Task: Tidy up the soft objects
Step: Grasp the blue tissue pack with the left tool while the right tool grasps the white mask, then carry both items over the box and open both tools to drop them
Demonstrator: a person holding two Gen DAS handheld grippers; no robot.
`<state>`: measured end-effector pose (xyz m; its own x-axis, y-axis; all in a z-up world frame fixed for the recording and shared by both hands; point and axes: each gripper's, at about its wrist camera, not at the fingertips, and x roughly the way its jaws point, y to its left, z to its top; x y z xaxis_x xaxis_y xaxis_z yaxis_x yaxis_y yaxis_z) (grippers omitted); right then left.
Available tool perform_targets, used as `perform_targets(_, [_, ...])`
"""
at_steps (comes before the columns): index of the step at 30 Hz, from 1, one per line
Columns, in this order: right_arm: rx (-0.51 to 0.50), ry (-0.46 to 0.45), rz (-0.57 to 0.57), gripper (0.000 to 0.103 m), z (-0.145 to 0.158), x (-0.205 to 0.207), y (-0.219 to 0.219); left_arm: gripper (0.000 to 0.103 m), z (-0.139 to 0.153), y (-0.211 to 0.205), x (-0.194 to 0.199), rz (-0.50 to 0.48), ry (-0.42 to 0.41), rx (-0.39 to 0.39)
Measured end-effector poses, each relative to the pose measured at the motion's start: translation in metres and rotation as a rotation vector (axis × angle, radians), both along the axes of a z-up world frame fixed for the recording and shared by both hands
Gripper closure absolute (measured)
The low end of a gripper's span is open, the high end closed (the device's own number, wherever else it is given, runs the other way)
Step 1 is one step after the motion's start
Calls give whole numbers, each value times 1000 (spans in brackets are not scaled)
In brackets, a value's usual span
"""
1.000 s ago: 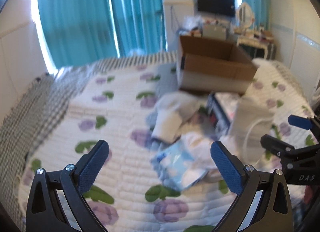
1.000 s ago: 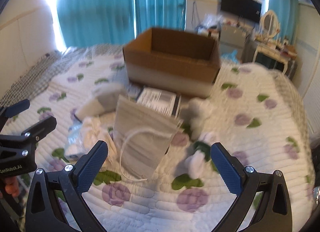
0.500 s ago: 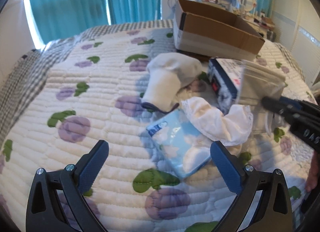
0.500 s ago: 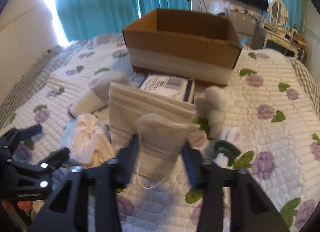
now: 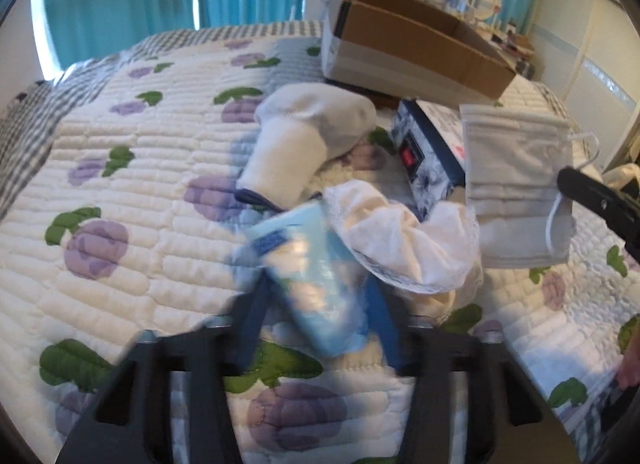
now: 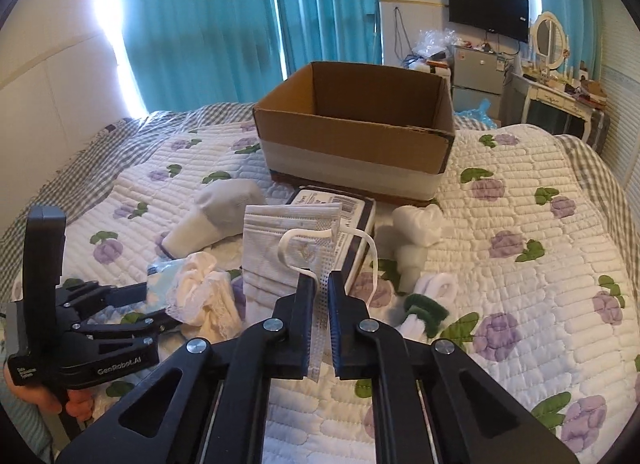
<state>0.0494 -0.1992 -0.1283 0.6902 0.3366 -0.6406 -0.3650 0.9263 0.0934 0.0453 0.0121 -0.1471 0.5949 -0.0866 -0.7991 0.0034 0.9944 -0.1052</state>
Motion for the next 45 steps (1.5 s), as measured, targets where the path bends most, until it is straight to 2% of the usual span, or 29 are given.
perform_targets(3, [10,0,13,99,2,-3,0,81,6,8,-4,19,-10,-36])
perform_targets(6, [28,-14,31,100,8,-10,0,84,13,12,-11,28,-19,-53])
perform_targets(12, [26,-61,37,100,30,-25,0,85,32,5,-26,24,-66,13])
perform_targets(20, [25,-134,42,100,70,-39,-2,85,89,-1,-44,31,-184,65])
perform_targets(25, [30,-188,42,100,102,-37,-6,85,135,-14,-32,4,-277,80])
perform_targets(30, [10,-242,43,100,136,-18,-10,85,176,-26,0,-31,-355,60])
perform_targets(33, [-5,-262,37,100,155,4,-12,85,193,-34,24,-35,-398,89])
perform_targets(36, [-9,-275,32,100,167,30,-12,85,205,-37,51,-51,-412,70])
perform_targets(40, [-14,-272,27,100,175,71,-9,85,209,-46,93,-60,-427,107])
perform_targets(45, [-15,-207,42,100,155,130,-3,85,185,-46,153,-96,-363,36])
